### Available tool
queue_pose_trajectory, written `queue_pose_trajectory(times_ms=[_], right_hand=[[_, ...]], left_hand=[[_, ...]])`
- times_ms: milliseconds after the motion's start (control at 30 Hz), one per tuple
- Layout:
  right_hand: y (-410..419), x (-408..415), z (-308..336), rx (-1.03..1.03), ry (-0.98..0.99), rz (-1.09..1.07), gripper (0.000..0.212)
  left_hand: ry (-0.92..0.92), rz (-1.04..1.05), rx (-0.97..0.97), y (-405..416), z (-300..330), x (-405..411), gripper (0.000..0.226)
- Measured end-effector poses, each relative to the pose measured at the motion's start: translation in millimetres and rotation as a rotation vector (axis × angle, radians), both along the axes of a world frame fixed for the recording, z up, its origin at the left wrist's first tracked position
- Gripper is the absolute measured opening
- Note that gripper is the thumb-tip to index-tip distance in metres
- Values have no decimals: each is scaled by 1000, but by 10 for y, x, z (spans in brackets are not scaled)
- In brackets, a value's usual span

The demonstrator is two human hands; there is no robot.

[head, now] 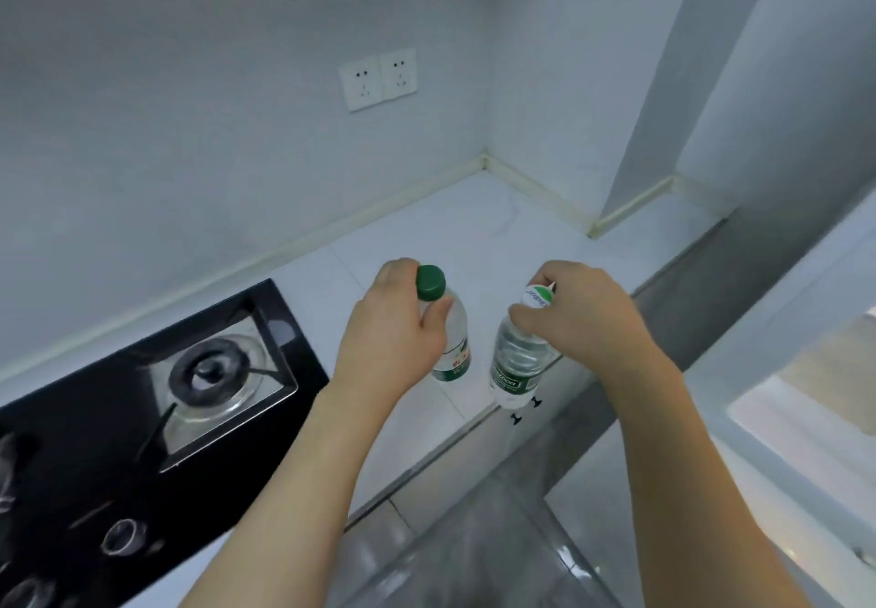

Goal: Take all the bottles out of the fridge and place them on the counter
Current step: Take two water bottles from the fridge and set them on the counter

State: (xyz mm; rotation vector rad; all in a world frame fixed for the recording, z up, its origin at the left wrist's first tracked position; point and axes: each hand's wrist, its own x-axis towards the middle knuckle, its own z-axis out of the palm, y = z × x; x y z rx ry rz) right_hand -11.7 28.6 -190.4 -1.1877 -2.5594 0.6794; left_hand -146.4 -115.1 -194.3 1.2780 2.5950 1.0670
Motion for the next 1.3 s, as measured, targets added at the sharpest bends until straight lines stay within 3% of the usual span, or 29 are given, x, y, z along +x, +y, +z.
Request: queue_pose_trajectory(times_ms=[333,600,1133,1300], right_hand=[[-986,-936,56,19,46,318,19],[-2467,-1568,261,100,49,564,18],[-5309,-2106,294,163,82,972,20],[-5938,-2145,279,153,70,1063,21]], left_hand=[[10,304,-6,-1340,135,-392,22],[28,519,32,-2968,280,-574,20],[46,882,61,-5857,160,-392,23],[39,963,46,-6433,158,-269,23]])
